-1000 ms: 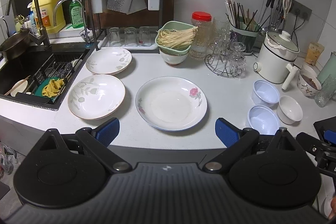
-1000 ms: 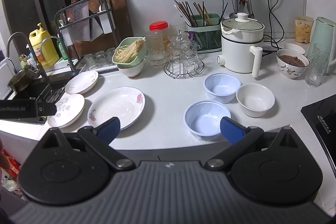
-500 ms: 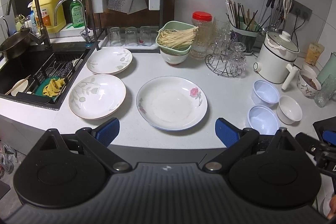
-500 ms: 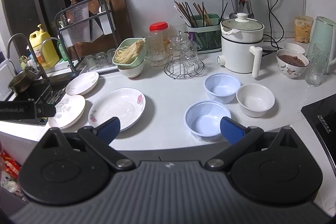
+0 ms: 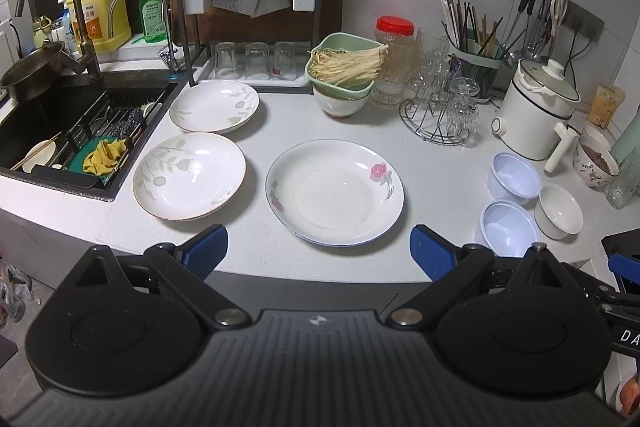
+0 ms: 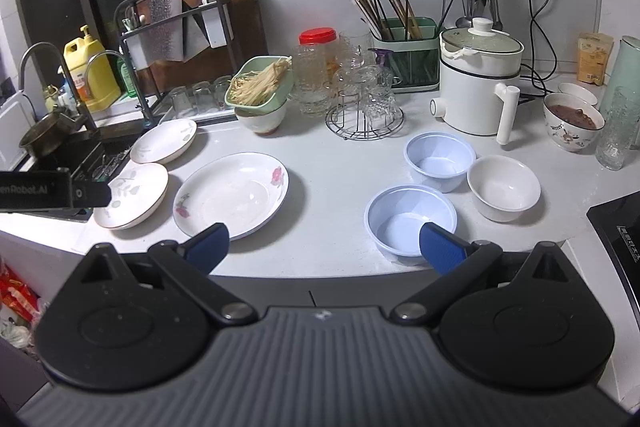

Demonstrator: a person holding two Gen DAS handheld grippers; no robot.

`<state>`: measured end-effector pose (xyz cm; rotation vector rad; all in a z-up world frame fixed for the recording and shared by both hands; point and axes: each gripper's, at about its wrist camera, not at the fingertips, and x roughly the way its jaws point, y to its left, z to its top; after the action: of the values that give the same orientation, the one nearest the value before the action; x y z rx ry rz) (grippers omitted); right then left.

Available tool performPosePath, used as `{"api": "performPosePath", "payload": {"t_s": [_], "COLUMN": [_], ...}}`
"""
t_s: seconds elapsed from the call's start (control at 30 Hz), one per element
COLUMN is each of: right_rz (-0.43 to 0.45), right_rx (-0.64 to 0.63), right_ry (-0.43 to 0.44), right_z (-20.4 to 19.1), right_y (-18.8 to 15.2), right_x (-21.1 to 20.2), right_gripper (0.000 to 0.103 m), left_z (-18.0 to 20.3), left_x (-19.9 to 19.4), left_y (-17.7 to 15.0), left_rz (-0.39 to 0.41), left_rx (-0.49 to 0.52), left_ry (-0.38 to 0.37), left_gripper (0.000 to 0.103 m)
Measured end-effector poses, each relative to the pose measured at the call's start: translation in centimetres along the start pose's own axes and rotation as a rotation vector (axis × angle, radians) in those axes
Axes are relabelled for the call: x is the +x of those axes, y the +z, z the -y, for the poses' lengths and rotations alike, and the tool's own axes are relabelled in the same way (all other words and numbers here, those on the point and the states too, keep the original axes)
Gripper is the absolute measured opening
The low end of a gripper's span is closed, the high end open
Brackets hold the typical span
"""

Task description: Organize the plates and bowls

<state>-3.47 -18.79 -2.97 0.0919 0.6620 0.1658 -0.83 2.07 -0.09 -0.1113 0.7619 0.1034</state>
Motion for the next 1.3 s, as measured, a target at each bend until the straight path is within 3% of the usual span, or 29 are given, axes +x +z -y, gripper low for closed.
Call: {"api": "performPosePath", "payload": {"t_s": [0.8,1.13,1.3], "right_rz": [-0.004,0.024,-0.004], "right_rx": [0.059,0.064,0.11], "right_ry": [0.041,0.027,0.01], "right_z": [-0.7,-2.1,-3.4], "right_y": [0.8,0.9,0.7], "right_x": [1.5,1.6,3.2], "right_gripper": [0.103,0.103,0.103], "left_z": [-1.0,-2.0,-4.2], "left_x": [2.7,4.2,4.9], "left_y": [2.2,3.6,3.7], "left_rz": [-0.059,-0.069,-0.077], "left_rx": [0.033,0.062,0.062], "left_ry": [0.021,-0.02,-0.04], "left_gripper": [0.099,0.099,0.099]}}
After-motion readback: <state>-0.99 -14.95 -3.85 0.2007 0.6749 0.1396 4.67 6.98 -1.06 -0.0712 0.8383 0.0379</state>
